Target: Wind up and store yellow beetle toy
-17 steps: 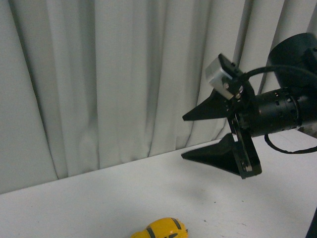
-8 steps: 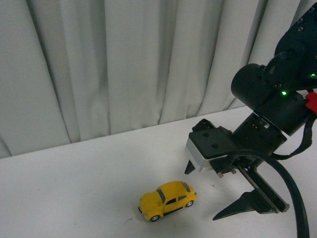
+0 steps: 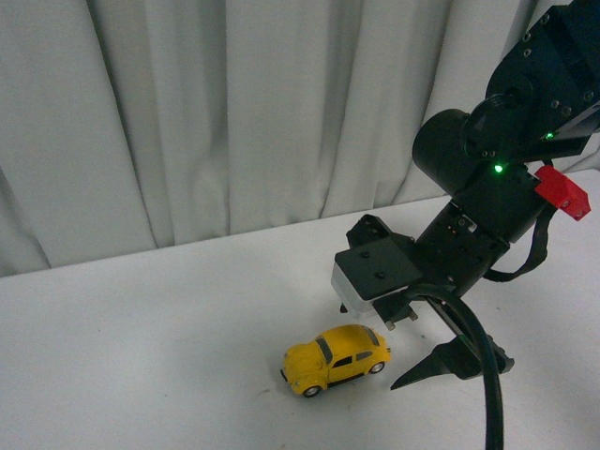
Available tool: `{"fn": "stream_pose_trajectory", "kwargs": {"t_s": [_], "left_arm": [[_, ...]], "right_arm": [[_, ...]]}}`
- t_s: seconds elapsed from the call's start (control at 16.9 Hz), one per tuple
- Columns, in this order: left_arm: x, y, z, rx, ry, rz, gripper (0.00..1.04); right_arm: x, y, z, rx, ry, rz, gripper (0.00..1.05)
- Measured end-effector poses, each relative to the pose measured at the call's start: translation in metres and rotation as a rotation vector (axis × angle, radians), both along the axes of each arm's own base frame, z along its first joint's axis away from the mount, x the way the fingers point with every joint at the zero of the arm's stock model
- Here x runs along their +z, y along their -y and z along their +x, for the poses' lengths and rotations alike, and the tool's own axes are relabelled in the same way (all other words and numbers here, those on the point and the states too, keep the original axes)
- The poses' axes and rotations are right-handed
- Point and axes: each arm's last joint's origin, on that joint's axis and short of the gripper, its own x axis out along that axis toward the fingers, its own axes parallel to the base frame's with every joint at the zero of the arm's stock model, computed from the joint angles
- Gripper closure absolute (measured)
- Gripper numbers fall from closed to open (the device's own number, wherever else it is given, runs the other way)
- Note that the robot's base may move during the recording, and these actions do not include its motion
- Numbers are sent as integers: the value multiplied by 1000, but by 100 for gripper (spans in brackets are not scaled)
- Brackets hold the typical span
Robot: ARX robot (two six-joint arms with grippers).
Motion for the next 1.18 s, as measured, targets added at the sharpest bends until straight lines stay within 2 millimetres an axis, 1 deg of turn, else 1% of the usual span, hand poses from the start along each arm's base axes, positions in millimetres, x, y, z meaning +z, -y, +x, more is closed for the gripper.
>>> {"fn": "stream_pose_trajectory", "kwargs": {"t_s": [0.12, 0.24, 0.47, 0.53, 0.71, 0.83, 0.89, 0.95, 1.07, 1.12, 1.18], "left_arm": [[0, 0, 0, 0, 0, 0, 7], [0, 0, 0, 0, 0, 0, 7], [0, 0, 0, 0, 0, 0, 7], [0, 0, 0, 0, 0, 0, 7], [0, 0, 0, 0, 0, 0, 7], [0, 0, 0, -1, 0, 0, 7], [0, 0, 0, 0, 0, 0, 7], [0, 0, 0, 0, 0, 0, 7], [0, 0, 0, 0, 0, 0, 7], [0, 0, 0, 0, 0, 0, 7], [0, 0, 0, 0, 0, 0, 7]], "right_arm": [[-8, -4, 4, 11, -5, -17, 7], [-10, -10, 8, 29, 6, -13, 7], [-17, -25, 9, 71, -9, -17, 7], [-20, -24, 9, 68, -8, -55, 7], [-19, -25, 17, 68, 18, -72, 8], [-20, -31, 19, 83, 30, -66, 25], [-21, -36, 19, 96, 31, -62, 30], [-21, -40, 18, 107, 27, -59, 30], [-21, -44, 18, 118, 28, -59, 38], [-21, -44, 18, 119, 28, -60, 43], [-21, -44, 18, 118, 28, -65, 51]]}}
